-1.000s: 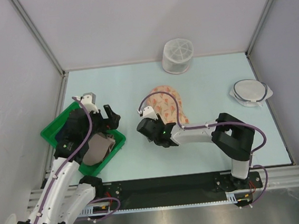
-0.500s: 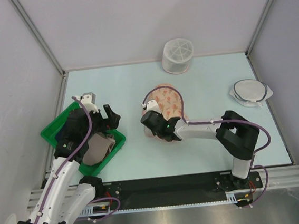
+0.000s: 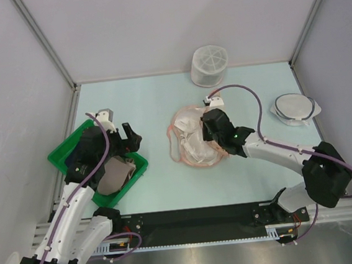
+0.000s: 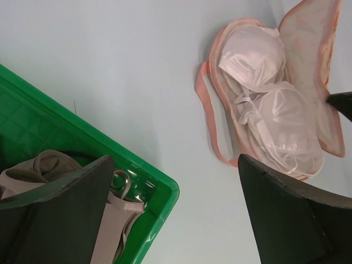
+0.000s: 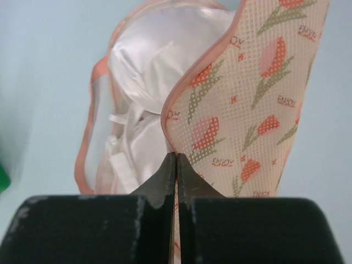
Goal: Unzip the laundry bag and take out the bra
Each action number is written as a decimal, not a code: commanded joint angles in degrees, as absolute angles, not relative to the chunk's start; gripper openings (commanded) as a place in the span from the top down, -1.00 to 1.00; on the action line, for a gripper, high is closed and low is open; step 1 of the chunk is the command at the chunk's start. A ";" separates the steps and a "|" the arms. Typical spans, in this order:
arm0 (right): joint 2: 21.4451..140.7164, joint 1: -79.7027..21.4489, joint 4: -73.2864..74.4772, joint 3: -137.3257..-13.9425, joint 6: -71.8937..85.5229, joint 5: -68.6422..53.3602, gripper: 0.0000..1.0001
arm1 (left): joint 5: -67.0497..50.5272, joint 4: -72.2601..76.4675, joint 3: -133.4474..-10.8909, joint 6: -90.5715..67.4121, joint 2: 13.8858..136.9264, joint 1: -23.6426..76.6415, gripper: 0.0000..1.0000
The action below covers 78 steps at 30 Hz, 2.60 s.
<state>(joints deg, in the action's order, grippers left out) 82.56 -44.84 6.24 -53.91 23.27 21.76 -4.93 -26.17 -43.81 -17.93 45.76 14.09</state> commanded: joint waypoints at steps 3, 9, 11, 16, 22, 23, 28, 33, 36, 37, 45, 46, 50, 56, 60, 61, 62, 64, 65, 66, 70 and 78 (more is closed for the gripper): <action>75.60 -40.61 7.21 -49.14 23.29 23.28 1.00 | -6.06 -24.78 -43.77 -17.67 45.79 13.54 -1.00; 70.32 -36.83 10.63 -45.36 23.55 26.18 1.00 | -5.98 -24.79 -43.77 -17.58 46.32 13.45 -0.99; 68.12 -36.13 11.77 -44.13 23.90 27.59 0.98 | -5.98 -24.79 -43.77 -17.58 46.14 13.45 -0.99; 64.96 -33.58 15.55 -41.75 25.22 31.20 0.91 | -5.45 -24.87 -43.68 -17.58 45.70 13.45 -0.99; 60.56 -30.16 21.70 -40.87 25.93 34.89 0.74 | -5.19 -24.87 -43.68 -17.67 45.79 13.45 -0.99; 59.86 -29.62 22.75 -40.70 25.75 35.07 0.67 | -4.92 -24.87 -43.68 -17.58 45.88 13.45 -0.99; 54.94 -25.24 23.82 -39.90 24.44 34.81 -0.45 | -0.10 -25.31 -43.51 -17.84 44.22 13.62 -0.99; 52.82 -22.50 22.06 -39.46 23.12 29.37 -0.63 | 7.36 -25.31 -45.17 -18.54 43.94 18.88 -0.93; 52.65 -21.80 19.96 -38.59 23.55 26.20 -0.64 | 11.93 -25.58 -47.89 -20.03 46.49 26.61 -0.91; 52.73 -21.71 19.52 -37.97 23.82 25.32 -0.64 | 13.17 -25.40 -48.42 -20.82 47.36 30.11 -0.91; 49.93 -21.44 18.89 -37.18 25.14 14.33 -0.71 | 11.35 -12.85 -59.65 -24.86 74.74 45.17 -0.97; 49.40 -21.36 19.24 -37.35 25.05 13.72 -0.72 | 9.86 -10.48 -60.90 -25.13 77.14 45.78 -0.98; 46.50 -21.36 24.32 -40.24 24.96 12.39 -0.75 | 8.80 -7.91 -68.52 -24.61 87.95 46.76 -0.99; 39.47 -21.27 27.60 -39.20 23.82 15.03 -0.86 | 9.31 -13.61 -81.71 -20.66 103.26 48.34 -0.99; 37.36 -21.09 27.95 -37.71 22.77 15.38 -0.87 | 10.10 -16.17 -84.37 -20.22 108.10 48.60 -0.99; 37.01 -20.92 27.95 -37.62 22.50 15.47 -0.88 | 10.46 -16.17 -84.37 -20.39 108.63 48.60 -0.99; 36.83 -20.92 28.12 -37.62 22.41 15.47 -0.88 | 10.72 -16.17 -84.55 -20.48 109.50 48.60 -0.99; 36.22 -20.83 27.95 -37.36 22.41 14.94 -0.89 | 10.20 -16.26 -84.99 -20.48 110.47 48.52 -0.99; 36.12 -20.83 27.69 -37.09 22.33 14.68 -0.89 | 9.67 -16.26 -85.69 -20.74 111.35 48.43 -0.99; 35.95 -20.83 26.90 -37.00 22.24 14.42 -0.89 | 8.97 -16.26 -86.04 -20.83 111.71 48.34 -0.99; 36.21 -20.83 25.84 -36.39 22.15 13.01 -0.89 | 9.49 -16.35 -86.57 -21.53 113.11 48.16 -0.99; 34.98 -20.83 25.75 -35.07 22.50 12.75 -0.89 | 8.26 -16.35 -87.71 -22.85 118.56 46.58 -0.99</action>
